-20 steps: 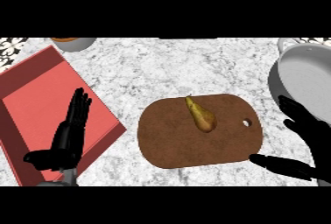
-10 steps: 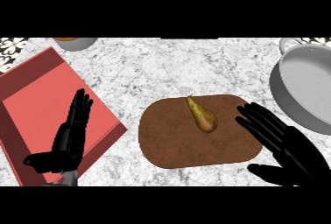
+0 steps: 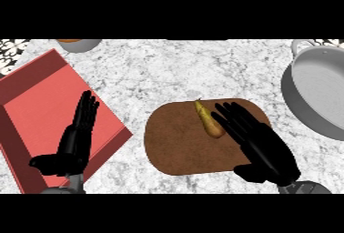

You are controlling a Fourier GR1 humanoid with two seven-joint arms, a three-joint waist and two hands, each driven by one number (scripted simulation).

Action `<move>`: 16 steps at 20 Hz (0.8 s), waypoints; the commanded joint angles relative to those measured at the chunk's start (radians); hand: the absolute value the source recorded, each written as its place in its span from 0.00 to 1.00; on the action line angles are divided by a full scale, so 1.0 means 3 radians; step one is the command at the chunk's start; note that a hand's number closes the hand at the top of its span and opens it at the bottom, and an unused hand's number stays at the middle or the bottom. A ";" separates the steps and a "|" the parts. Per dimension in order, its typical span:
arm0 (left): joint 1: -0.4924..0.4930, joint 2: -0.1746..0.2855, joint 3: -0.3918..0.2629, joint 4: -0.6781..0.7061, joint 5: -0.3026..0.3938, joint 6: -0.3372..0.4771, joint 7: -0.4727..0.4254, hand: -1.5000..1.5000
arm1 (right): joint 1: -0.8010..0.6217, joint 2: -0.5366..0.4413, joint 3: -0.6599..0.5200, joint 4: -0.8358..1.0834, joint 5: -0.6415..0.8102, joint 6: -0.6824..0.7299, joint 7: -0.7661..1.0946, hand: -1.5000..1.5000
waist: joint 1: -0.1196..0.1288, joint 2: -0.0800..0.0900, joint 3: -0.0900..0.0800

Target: Pick the pear from the cutting board and place it in the pot

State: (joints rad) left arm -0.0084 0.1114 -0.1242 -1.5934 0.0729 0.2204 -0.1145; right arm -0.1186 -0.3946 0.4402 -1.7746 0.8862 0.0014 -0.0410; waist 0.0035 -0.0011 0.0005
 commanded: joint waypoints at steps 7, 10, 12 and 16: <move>-0.0098 -0.0024 0.0100 -0.0051 -0.0032 -0.0104 0.0219 0.50 | -0.0072 0.0360 -0.0137 0.0473 0.0363 0.0190 0.0026 0.00 | -0.0010 0.0003 -0.0001; -0.0157 -0.0137 0.0135 0.0201 -0.0131 -0.0022 -0.0095 0.50 | -0.0446 0.0609 -0.0189 0.0915 0.0439 0.0197 -0.0028 0.00 | -0.0001 0.0006 -0.0002; 0.0167 -0.0146 0.0044 -0.0012 -0.0160 -0.0103 -0.0084 0.50 | -0.0147 0.0481 -0.0266 0.0506 0.0477 0.0293 -0.0120 0.00 | -0.0008 0.0002 -0.0002; 0.0071 -0.0221 -0.0031 -0.0013 -0.0220 -0.0093 -0.0039 0.50 | -0.0558 0.0702 -0.0372 0.1255 0.0633 0.0060 -0.0258 0.00 | 0.0004 0.0005 -0.0001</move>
State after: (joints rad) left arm 0.0018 0.0762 -0.1004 -1.5993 0.0304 0.1905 -0.1152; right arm -0.2204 -0.2215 0.3617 -1.5154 1.0483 0.0492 -0.0772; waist 0.0028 -0.0031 0.0001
